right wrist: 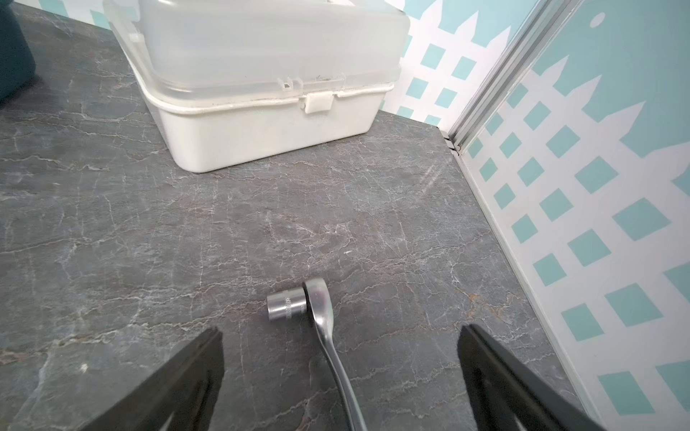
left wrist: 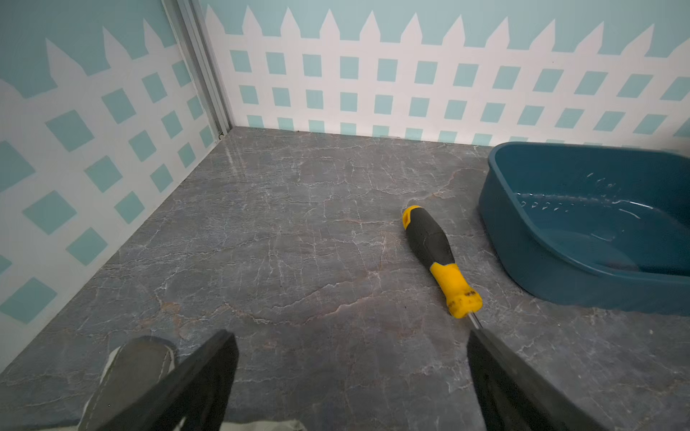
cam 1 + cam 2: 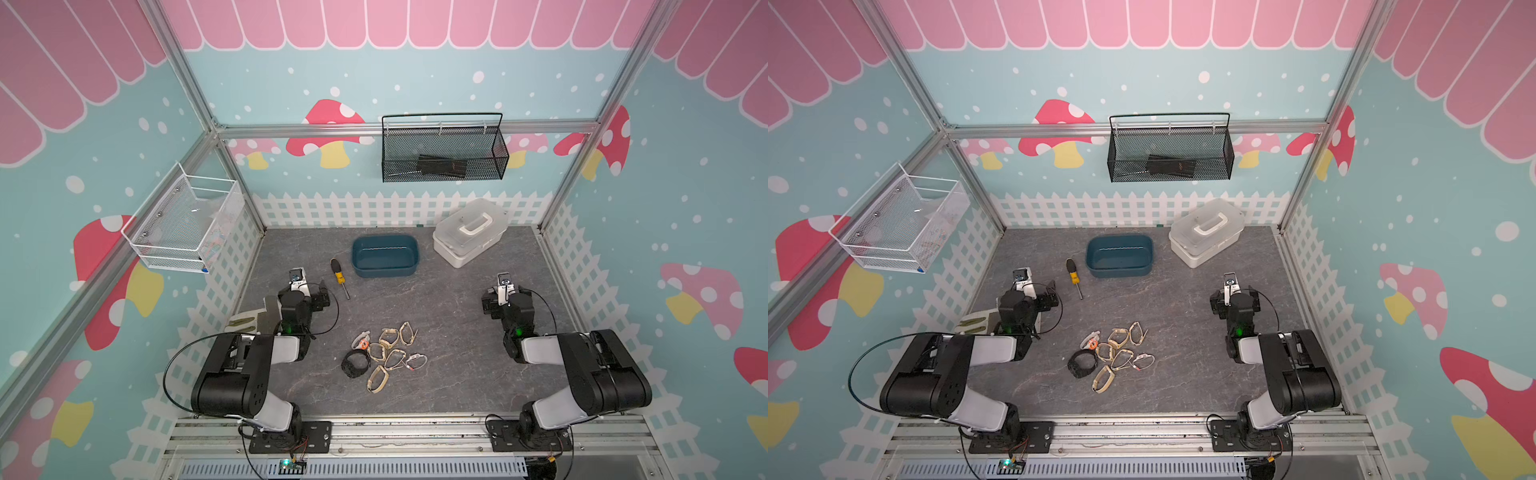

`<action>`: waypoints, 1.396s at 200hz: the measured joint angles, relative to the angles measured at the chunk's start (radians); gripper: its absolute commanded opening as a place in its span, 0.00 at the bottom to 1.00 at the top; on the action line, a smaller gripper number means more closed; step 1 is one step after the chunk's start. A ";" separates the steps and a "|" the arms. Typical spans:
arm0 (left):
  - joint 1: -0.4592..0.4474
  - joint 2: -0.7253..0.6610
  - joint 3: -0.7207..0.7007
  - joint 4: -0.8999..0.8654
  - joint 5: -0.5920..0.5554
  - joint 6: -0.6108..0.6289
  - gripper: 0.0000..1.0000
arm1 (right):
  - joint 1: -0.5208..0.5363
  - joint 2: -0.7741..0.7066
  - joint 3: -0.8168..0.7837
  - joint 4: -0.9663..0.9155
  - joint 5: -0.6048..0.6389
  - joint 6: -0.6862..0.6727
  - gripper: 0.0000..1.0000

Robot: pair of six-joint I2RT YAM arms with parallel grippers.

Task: Put the watch into the storage box
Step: Pick up the watch at the center of the board.

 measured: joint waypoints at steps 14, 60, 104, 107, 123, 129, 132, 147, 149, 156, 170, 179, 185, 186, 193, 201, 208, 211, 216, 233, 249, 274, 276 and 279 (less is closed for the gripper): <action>0.001 0.000 0.000 0.000 0.003 0.000 0.99 | 0.000 0.000 0.000 0.000 0.000 0.000 1.00; 0.001 0.000 0.000 0.000 0.009 0.000 0.99 | 0.000 0.000 0.000 0.000 0.000 0.000 1.00; 0.001 0.000 0.000 0.000 0.010 0.000 0.99 | 0.000 0.000 0.000 0.000 0.000 0.000 1.00; 0.001 0.000 0.000 0.000 0.010 0.000 0.99 | 0.000 0.000 0.000 0.000 0.000 0.000 1.00; 0.001 0.000 0.000 0.000 0.010 0.000 0.99 | 0.000 0.000 0.000 0.000 0.000 0.000 1.00; 0.001 0.000 0.000 0.000 0.010 0.000 0.99 | 0.000 0.000 0.000 0.000 0.000 0.000 0.99; 0.001 0.000 0.000 0.000 0.010 0.000 0.99 | 0.000 0.000 0.000 0.000 0.000 0.000 1.00; 0.001 0.000 0.000 0.000 0.010 0.000 0.99 | 0.000 0.000 0.000 0.000 0.000 0.000 1.00; 0.001 0.000 0.000 0.000 0.011 0.000 0.99 | 0.000 0.000 0.000 0.000 0.000 0.000 0.99; 0.001 -0.002 0.002 -0.009 0.011 0.000 0.99 | 0.000 0.000 0.000 -0.001 0.000 0.000 0.99; 0.001 -0.028 0.027 -0.092 0.013 0.000 0.99 | 0.000 -0.023 0.008 -0.047 0.000 0.000 1.00; 0.001 -0.054 0.054 -0.151 0.014 0.000 0.99 | 0.000 -0.054 0.030 -0.119 -0.001 0.000 1.00; 0.000 -0.074 0.073 -0.185 0.014 0.003 0.99 | 0.000 -0.079 0.055 -0.171 -0.001 -0.001 1.00; 0.000 -0.079 0.078 -0.193 0.014 0.003 0.99 | 0.000 -0.082 0.058 -0.177 -0.002 -0.002 1.00; -0.004 -0.103 0.104 -0.231 0.011 0.005 0.99 | 0.000 -0.113 0.097 -0.238 -0.007 -0.003 1.00; -0.012 -0.127 0.137 -0.271 0.004 0.005 0.99 | 0.000 -0.150 0.150 -0.309 -0.016 -0.005 1.00; -0.021 -0.145 0.167 -0.306 0.003 0.004 0.99 | 0.001 -0.180 0.196 -0.364 -0.026 -0.007 1.00; -0.026 -0.153 0.183 -0.325 0.005 0.000 0.99 | 0.002 -0.192 0.217 -0.390 -0.033 -0.007 1.00; -0.034 -0.163 0.209 -0.353 0.009 -0.003 0.99 | 0.003 -0.214 0.262 -0.444 -0.045 -0.006 1.00; -0.071 -0.180 0.321 -0.476 0.014 -0.020 0.99 | 0.018 -0.259 0.429 -0.633 -0.102 -0.003 1.00; -0.143 -0.181 0.453 -0.613 -0.007 -0.018 0.99 | 0.056 -0.266 0.591 -0.798 -0.156 -0.005 1.00; -0.301 -0.200 0.606 -0.797 -0.068 -0.013 0.99 | 0.176 -0.265 0.750 -1.032 -0.211 -0.027 1.00; -0.314 -0.204 0.612 -0.811 -0.071 -0.013 0.99 | 0.187 -0.264 0.756 -1.051 -0.217 -0.030 0.99; -0.334 -0.209 0.620 -0.827 -0.076 -0.014 0.99 | 0.206 -0.263 0.766 -1.080 -0.228 -0.035 0.99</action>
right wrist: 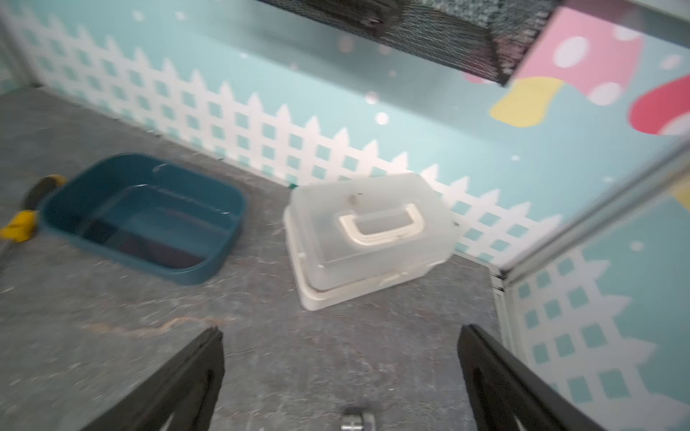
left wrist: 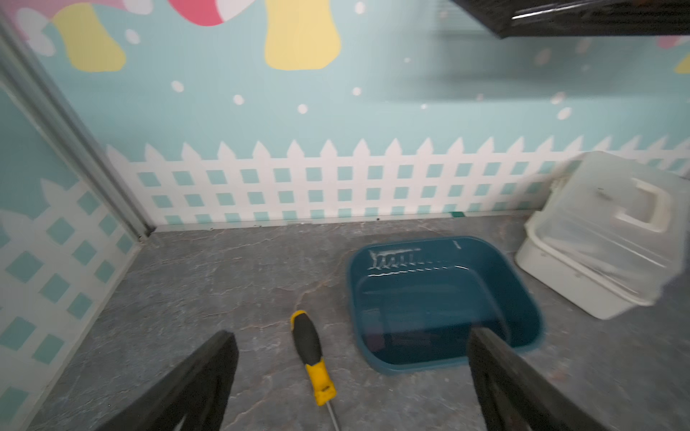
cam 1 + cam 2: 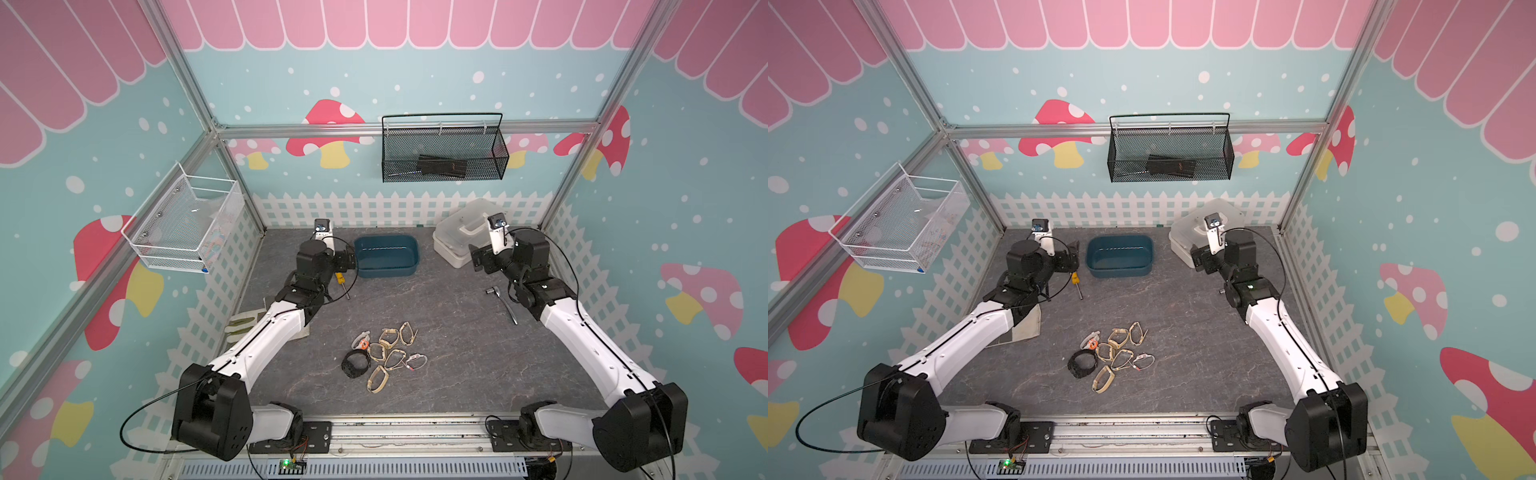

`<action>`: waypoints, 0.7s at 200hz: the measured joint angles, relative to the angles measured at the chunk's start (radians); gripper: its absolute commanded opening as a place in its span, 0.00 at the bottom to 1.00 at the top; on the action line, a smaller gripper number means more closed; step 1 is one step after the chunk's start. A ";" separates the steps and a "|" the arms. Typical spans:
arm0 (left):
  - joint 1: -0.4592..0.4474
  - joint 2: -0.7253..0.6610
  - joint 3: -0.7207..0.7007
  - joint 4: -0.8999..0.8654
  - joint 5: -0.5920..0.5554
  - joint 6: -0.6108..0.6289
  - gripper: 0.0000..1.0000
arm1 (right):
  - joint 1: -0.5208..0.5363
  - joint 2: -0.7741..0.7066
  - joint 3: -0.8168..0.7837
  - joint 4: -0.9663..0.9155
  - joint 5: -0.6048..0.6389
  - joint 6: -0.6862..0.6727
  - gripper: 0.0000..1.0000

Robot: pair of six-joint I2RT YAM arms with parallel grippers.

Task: Put the watch into the storage box
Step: Pick up the watch at the center of the board.

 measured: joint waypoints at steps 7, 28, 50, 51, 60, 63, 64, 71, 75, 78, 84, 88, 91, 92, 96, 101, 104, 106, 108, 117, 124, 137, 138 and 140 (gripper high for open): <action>-0.046 -0.015 0.009 -0.035 -0.013 -0.001 0.99 | 0.035 0.004 0.013 -0.058 -0.021 -0.008 0.97; -0.182 -0.053 0.004 -0.127 -0.073 0.000 0.99 | 0.114 0.037 0.022 -0.227 -0.077 -0.016 0.92; -0.238 -0.071 -0.021 -0.201 -0.121 -0.001 0.99 | 0.176 0.079 0.001 -0.359 -0.105 -0.013 0.89; -0.237 -0.071 -0.021 -0.203 -0.123 -0.001 0.99 | 0.179 0.080 0.000 -0.362 -0.106 -0.012 0.89; -0.233 -0.071 -0.024 -0.227 -0.138 -0.001 0.99 | 0.206 0.092 -0.012 -0.397 -0.114 -0.007 0.86; -0.230 -0.071 -0.024 -0.232 -0.142 -0.001 0.99 | 0.213 0.095 -0.014 -0.407 -0.115 -0.004 0.85; -0.229 -0.071 -0.024 -0.234 -0.144 -0.002 0.99 | 0.217 0.098 -0.016 -0.411 -0.117 -0.004 0.85; -0.220 -0.071 -0.024 -0.245 -0.144 -0.003 0.99 | 0.235 0.110 -0.020 -0.428 -0.125 0.002 0.82; -0.216 -0.071 -0.024 -0.248 -0.144 -0.005 0.99 | 0.245 0.118 -0.021 -0.436 -0.130 0.011 0.81; -0.212 -0.071 -0.024 -0.252 -0.143 -0.006 0.99 | 0.250 0.125 -0.021 -0.440 -0.134 0.010 0.80; -0.204 -0.068 -0.024 -0.256 -0.143 -0.008 0.99 | 0.260 0.138 -0.021 -0.444 -0.141 0.017 0.79; -0.198 -0.065 -0.024 -0.259 -0.141 -0.009 0.99 | 0.266 0.145 -0.021 -0.446 -0.144 0.021 0.79; -0.194 -0.061 -0.024 -0.262 -0.141 -0.010 0.99 | 0.270 0.152 -0.021 -0.446 -0.146 0.025 0.78; -0.193 -0.060 -0.023 -0.262 -0.140 -0.010 0.99 | 0.273 0.155 -0.021 -0.446 -0.147 0.024 0.78; -0.187 -0.055 -0.023 -0.267 -0.138 -0.012 0.99 | 0.278 0.164 -0.021 -0.446 -0.148 0.030 0.77; -0.179 -0.044 -0.019 -0.274 -0.136 -0.014 0.99 | 0.286 0.177 -0.021 -0.446 -0.150 0.034 0.76; -0.174 -0.035 -0.017 -0.278 -0.135 -0.016 0.99 | 0.290 0.183 -0.021 -0.446 -0.150 0.039 0.76; -0.170 -0.029 -0.015 -0.281 -0.135 -0.017 0.99 | 0.293 0.188 -0.021 -0.446 -0.150 0.039 0.75; -0.167 -0.023 -0.013 -0.285 -0.133 -0.018 0.99 | 0.296 0.193 -0.021 -0.446 -0.151 0.042 0.75; -0.153 0.005 -0.004 -0.294 -0.121 -0.025 0.99 | 0.309 0.216 -0.021 -0.443 -0.151 0.052 0.73; -0.143 0.025 0.002 -0.303 -0.109 -0.032 0.99 | 0.320 0.235 -0.020 -0.442 -0.150 0.061 0.71; -0.129 0.056 0.008 -0.317 -0.089 -0.042 0.99 | 0.336 0.272 -0.015 -0.438 -0.145 0.077 0.67; -0.128 0.059 0.008 -0.320 -0.087 -0.043 0.99 | 0.338 0.277 -0.014 -0.437 -0.146 0.076 0.67; -0.126 0.063 0.008 -0.321 -0.085 -0.044 0.99 | 0.341 0.283 -0.012 -0.437 -0.146 0.078 0.66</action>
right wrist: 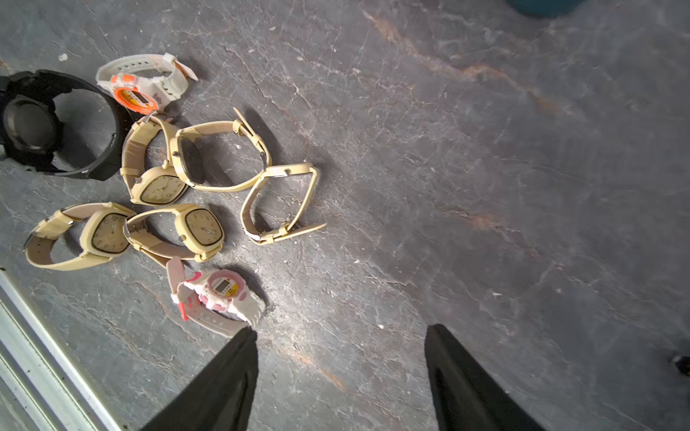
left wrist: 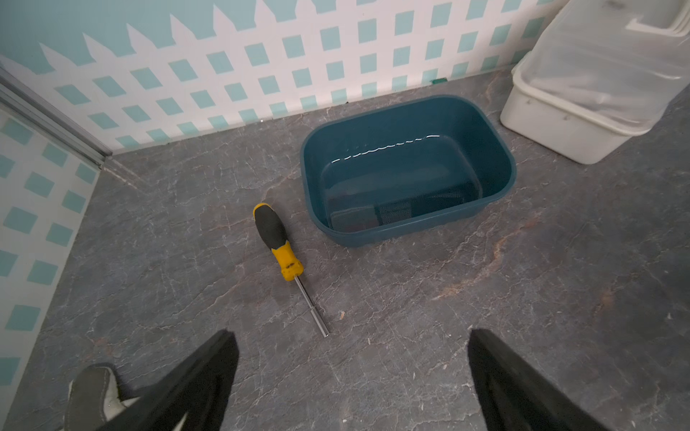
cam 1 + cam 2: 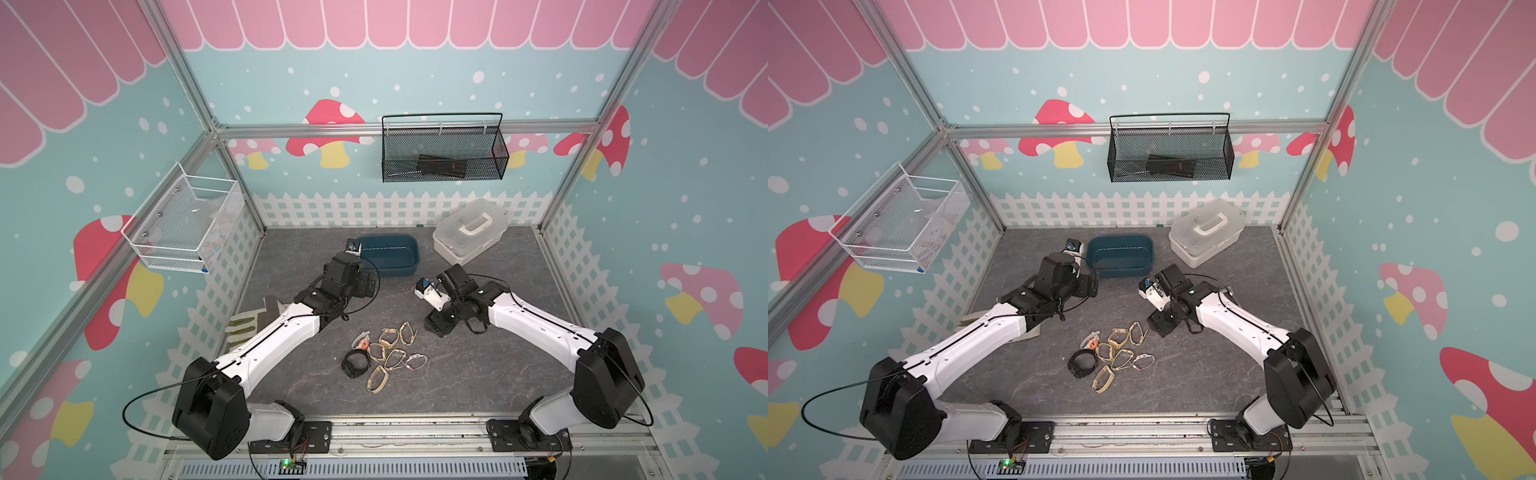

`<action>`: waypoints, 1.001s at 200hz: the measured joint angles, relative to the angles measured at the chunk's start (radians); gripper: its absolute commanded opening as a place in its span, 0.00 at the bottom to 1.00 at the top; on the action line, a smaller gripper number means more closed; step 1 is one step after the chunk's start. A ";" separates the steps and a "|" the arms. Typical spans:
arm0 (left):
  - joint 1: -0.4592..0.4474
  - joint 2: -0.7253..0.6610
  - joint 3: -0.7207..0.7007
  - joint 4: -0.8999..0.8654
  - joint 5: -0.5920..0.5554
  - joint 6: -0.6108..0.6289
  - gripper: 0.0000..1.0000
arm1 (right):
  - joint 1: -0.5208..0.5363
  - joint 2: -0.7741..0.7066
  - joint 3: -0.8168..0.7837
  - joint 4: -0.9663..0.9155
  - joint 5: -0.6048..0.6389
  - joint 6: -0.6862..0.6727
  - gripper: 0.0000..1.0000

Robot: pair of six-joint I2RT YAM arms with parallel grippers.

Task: Put the watch into the storage box
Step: Pick up the watch at the center of the board.

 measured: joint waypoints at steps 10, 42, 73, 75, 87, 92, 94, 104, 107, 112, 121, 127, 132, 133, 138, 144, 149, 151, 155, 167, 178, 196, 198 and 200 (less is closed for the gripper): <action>0.008 0.013 0.000 -0.010 0.012 -0.010 0.99 | 0.011 0.034 0.013 0.003 0.004 0.015 0.63; 0.034 0.022 0.000 -0.019 0.049 -0.046 0.99 | 0.038 0.145 0.080 0.023 0.026 0.058 0.50; 0.061 0.024 0.002 -0.017 0.078 -0.097 0.99 | 0.057 0.231 0.144 0.041 0.047 0.093 0.46; 0.062 0.025 0.002 -0.017 0.079 -0.098 0.99 | 0.058 0.235 0.147 0.042 0.048 0.093 0.46; 0.067 0.026 0.002 -0.015 0.086 -0.112 0.99 | 0.069 0.257 0.164 0.043 0.054 0.102 0.46; 0.068 0.026 0.002 -0.014 0.087 -0.117 0.99 | 0.072 0.265 0.169 0.043 0.056 0.104 0.46; 0.069 0.026 0.002 -0.013 0.086 -0.119 0.99 | 0.073 0.269 0.172 0.043 0.057 0.105 0.46; 0.069 0.026 0.002 -0.008 0.088 -0.126 0.99 | 0.079 0.284 0.183 0.043 0.062 0.109 0.46; 0.069 0.026 0.002 -0.006 0.089 -0.127 0.99 | 0.082 0.288 0.186 0.043 0.062 0.109 0.46; 0.070 0.026 0.002 -0.004 0.089 -0.130 0.99 | 0.083 0.294 0.189 0.043 0.064 0.109 0.46; 0.075 0.025 0.000 0.003 0.092 -0.135 0.99 | 0.085 0.299 0.192 0.043 0.064 0.110 0.46; 0.082 0.023 -0.003 0.009 0.092 -0.140 0.99 | 0.086 0.302 0.192 0.042 0.064 0.110 0.46; 0.089 0.021 -0.006 0.014 0.092 -0.143 0.99 | 0.087 0.303 0.192 0.042 0.064 0.110 0.45; 0.090 0.021 -0.007 0.014 0.092 -0.145 0.99 | 0.087 0.304 0.192 0.042 0.064 0.110 0.46; 0.097 0.019 -0.011 0.018 0.092 -0.148 0.99 | 0.088 0.305 0.192 0.041 0.063 0.110 0.46; 0.105 0.015 -0.016 0.022 0.091 -0.151 0.99 | 0.089 0.306 0.192 0.041 0.063 0.110 0.45; 0.111 0.013 -0.019 0.023 0.091 -0.154 0.99 | 0.089 0.307 0.192 0.040 0.062 0.110 0.45; 0.113 0.011 -0.019 0.023 0.090 -0.156 0.99 | 0.089 0.307 0.192 0.040 0.061 0.110 0.45; 0.117 0.010 -0.021 0.024 0.089 -0.157 0.99 | 0.089 0.308 0.192 0.039 0.061 0.110 0.45; 0.124 0.004 -0.023 0.027 0.088 -0.164 0.99 | 0.089 0.312 0.192 0.040 0.060 0.111 0.43; 0.126 0.000 -0.023 0.033 0.088 -0.171 0.99 | 0.089 0.317 0.192 0.040 0.056 0.113 0.40; 0.127 -0.006 -0.023 0.037 0.088 -0.175 0.99 | 0.090 0.329 0.192 0.042 0.044 0.116 0.38; 0.127 -0.007 -0.023 0.037 0.088 -0.175 0.99 | 0.090 0.330 0.192 0.042 0.043 0.117 0.37; 0.127 -0.007 -0.023 0.037 0.088 -0.175 0.99 | 0.090 0.331 0.192 0.042 0.043 0.116 0.37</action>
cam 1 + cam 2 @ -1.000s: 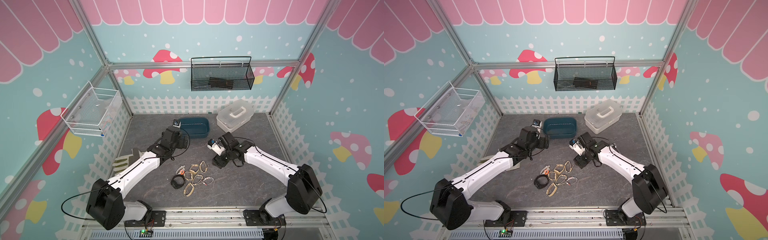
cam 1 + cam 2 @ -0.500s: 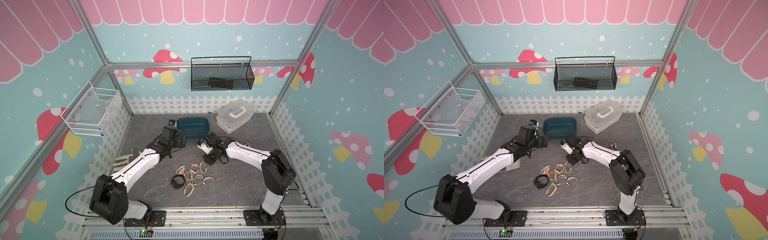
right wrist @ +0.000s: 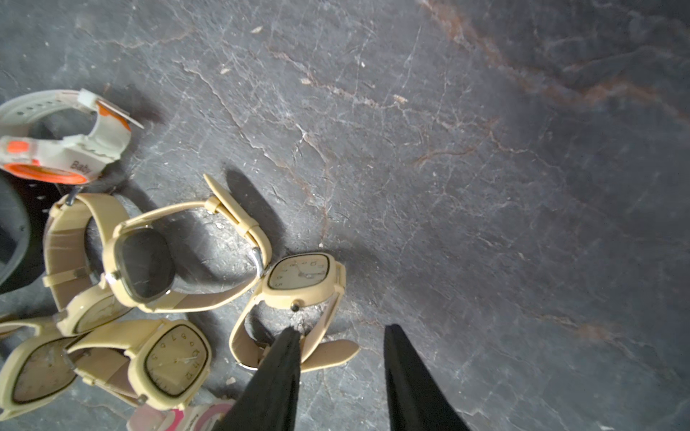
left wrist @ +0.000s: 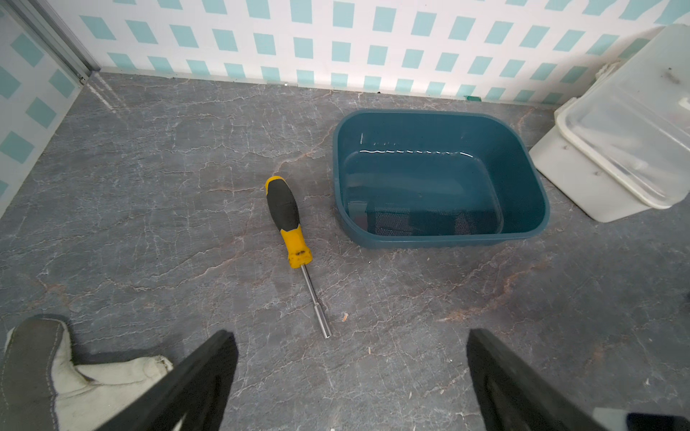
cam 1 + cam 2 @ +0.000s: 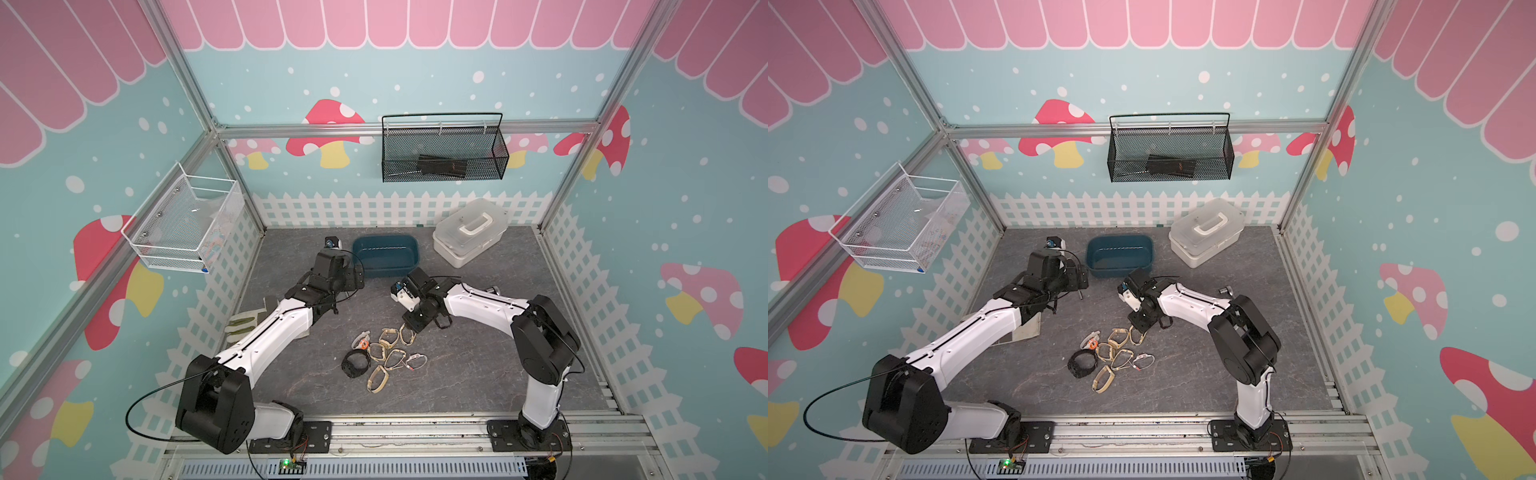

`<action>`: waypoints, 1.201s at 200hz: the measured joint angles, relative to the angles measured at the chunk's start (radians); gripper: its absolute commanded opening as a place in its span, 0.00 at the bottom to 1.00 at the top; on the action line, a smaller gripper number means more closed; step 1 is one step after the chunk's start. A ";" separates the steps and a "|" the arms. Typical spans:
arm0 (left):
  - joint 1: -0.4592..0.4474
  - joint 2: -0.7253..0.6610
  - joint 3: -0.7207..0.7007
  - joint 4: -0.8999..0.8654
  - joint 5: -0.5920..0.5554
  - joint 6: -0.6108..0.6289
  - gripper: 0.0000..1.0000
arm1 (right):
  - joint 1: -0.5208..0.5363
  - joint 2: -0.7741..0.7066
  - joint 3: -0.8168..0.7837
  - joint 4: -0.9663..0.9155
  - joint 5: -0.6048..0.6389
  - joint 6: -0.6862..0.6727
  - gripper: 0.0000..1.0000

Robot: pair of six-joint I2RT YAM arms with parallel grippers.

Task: Put the watch into the storage box
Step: Pick up the watch at the center of the board.

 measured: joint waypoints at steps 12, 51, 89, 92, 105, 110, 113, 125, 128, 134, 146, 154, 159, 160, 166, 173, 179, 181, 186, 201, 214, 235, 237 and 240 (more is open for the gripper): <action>0.000 -0.003 -0.001 0.003 0.000 0.000 0.99 | 0.000 0.006 0.000 0.000 -0.005 0.000 0.36; 0.000 -0.003 -0.002 0.006 0.000 0.000 0.99 | 0.000 0.033 0.000 0.005 -0.008 0.001 0.32; 0.000 -0.003 -0.003 0.007 0.000 0.000 0.99 | 0.004 0.065 0.000 0.006 -0.009 0.008 0.16; 0.000 -0.004 -0.003 0.007 0.000 0.000 0.99 | 0.005 0.066 0.000 0.006 -0.009 0.000 0.15; 0.000 -0.005 -0.004 0.007 0.001 0.000 0.99 | 0.007 0.069 0.000 0.007 -0.009 0.005 0.13; 0.000 -0.006 -0.004 0.007 0.001 0.000 0.99 | 0.007 0.069 0.000 0.007 -0.008 0.009 0.12; 0.000 -0.007 -0.004 0.006 0.001 0.000 0.99 | 0.007 0.069 0.000 0.007 -0.009 0.006 0.11; 0.000 -0.011 -0.004 0.007 0.001 0.000 0.99 | 0.008 0.069 0.000 0.009 -0.008 0.007 0.08; 0.000 -0.012 -0.004 0.007 0.001 0.000 0.99 | 0.009 0.069 0.000 0.009 -0.008 0.007 0.07; 0.000 -0.015 -0.004 0.007 0.001 0.000 0.99 | 0.010 0.069 0.000 0.008 -0.007 0.008 0.07; 0.000 -0.021 -0.004 0.007 0.001 0.000 0.99 | 0.010 0.069 0.000 0.009 -0.006 0.007 0.05; 0.000 -0.023 -0.004 0.007 0.001 0.000 0.99 | 0.011 0.069 0.000 0.009 -0.006 0.008 0.03; 0.000 -0.023 -0.004 0.007 0.001 0.000 0.99 | 0.011 0.069 0.000 0.009 -0.006 0.006 0.02; 0.000 -0.023 -0.004 0.007 0.001 0.000 0.99 | 0.011 0.069 0.000 0.009 -0.006 0.007 0.02; 0.000 -0.024 -0.004 0.007 0.001 0.001 0.99 | 0.011 0.069 0.000 0.009 -0.006 0.006 0.00; 0.000 -0.024 -0.004 0.007 0.002 0.001 0.99 | 0.011 0.069 0.000 0.009 -0.006 0.008 0.00; 0.000 -0.024 -0.004 0.007 0.002 0.001 0.99 | 0.011 0.069 0.000 0.009 -0.006 0.007 0.00; 0.000 -0.024 -0.004 0.007 0.002 0.001 0.99 | 0.011 0.069 0.000 0.009 -0.005 0.007 0.00; 0.000 -0.024 -0.004 0.007 0.002 0.001 0.99 | 0.011 0.068 0.000 0.009 -0.005 0.007 0.00; 0.000 -0.025 -0.004 0.007 0.002 0.004 0.99 | 0.011 0.061 0.000 0.009 0.008 0.005 0.00; 0.000 -0.028 -0.005 0.008 0.002 0.005 0.99 | 0.008 0.043 0.000 0.007 0.022 -0.001 0.00; -0.003 -0.042 -0.015 0.019 0.004 0.008 0.99 | -0.011 -0.009 0.025 -0.002 0.032 -0.017 0.00; -0.004 -0.043 -0.016 0.021 0.004 0.008 0.99 | -0.013 -0.012 0.029 -0.003 0.032 -0.017 0.00; -0.004 -0.046 -0.018 0.023 0.005 0.009 0.99 | -0.021 -0.019 0.041 -0.005 0.032 -0.021 0.00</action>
